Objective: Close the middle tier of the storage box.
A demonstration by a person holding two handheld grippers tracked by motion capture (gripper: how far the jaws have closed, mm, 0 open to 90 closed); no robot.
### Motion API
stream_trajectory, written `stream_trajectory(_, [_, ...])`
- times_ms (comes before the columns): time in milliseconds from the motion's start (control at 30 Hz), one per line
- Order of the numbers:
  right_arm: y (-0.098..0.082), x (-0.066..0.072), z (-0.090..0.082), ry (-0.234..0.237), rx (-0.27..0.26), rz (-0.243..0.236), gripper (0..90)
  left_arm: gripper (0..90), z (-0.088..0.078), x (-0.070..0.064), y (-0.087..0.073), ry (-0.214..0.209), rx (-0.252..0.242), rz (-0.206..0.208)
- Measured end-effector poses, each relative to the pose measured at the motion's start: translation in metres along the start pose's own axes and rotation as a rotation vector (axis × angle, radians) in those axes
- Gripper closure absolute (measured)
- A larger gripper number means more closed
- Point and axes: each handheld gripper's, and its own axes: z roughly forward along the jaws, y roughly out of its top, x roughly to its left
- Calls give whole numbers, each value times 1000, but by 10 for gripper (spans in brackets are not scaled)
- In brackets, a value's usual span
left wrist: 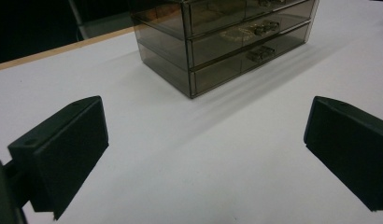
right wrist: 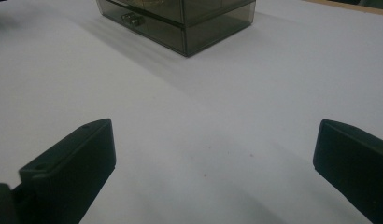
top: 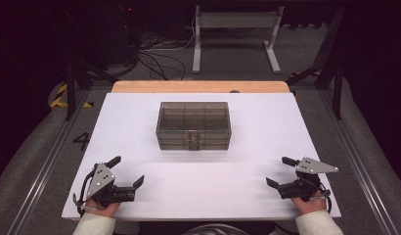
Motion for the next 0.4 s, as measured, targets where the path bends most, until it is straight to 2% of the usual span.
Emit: stream_trajectory(400, [0,-1,-1,7,-6,3,0,7,0,0,-1,9,-16,-8])
